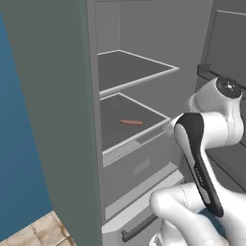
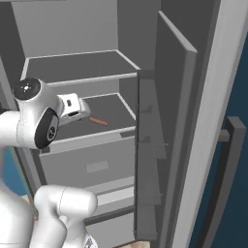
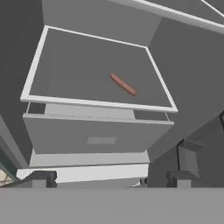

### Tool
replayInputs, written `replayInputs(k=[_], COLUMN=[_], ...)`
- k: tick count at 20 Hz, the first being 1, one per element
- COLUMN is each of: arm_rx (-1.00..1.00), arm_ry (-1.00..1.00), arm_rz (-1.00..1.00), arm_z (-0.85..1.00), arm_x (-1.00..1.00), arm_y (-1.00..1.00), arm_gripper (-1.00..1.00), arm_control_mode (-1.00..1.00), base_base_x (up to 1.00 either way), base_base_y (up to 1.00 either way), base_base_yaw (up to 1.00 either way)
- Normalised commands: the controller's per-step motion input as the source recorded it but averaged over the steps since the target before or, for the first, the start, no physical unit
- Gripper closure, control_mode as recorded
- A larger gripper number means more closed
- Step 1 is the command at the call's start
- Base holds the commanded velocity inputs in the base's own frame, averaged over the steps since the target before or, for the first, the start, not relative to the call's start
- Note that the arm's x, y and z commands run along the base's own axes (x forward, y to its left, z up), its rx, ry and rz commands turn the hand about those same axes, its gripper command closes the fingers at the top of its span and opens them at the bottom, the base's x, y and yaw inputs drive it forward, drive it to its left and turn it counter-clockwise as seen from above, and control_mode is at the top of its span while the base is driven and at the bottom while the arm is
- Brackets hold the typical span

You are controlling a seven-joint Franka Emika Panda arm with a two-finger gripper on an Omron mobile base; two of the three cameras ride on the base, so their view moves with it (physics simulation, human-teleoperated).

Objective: Move the hot dog bun to the plate on the dining table and place the condiment next to that plate. Then navigate to the fridge and take the sausage and place it on the plate as well.

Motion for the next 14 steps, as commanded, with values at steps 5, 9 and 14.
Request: replayInputs(k=[5, 9, 14], arm_rx=[-0.06, -0.04, 0.00], arm_ry=[0.00, 0.03, 0.03], arm_rz=[0.05, 0.06, 0.00], arm_z=[-0.57, -0.44, -0.04], arm_x=[0.50, 0.63, 0.61], arm_y=[0.00, 0.00, 0.03], arm_gripper=[-1.00, -1.00, -1.00], arm_control_mode=[-1.00, -1.00, -1.00], base_base_x=[0.00, 0.00, 0.00], base_base_y=[0.00, 0.00, 0.00], base_base_yaw=[0.00, 0.00, 0.00])
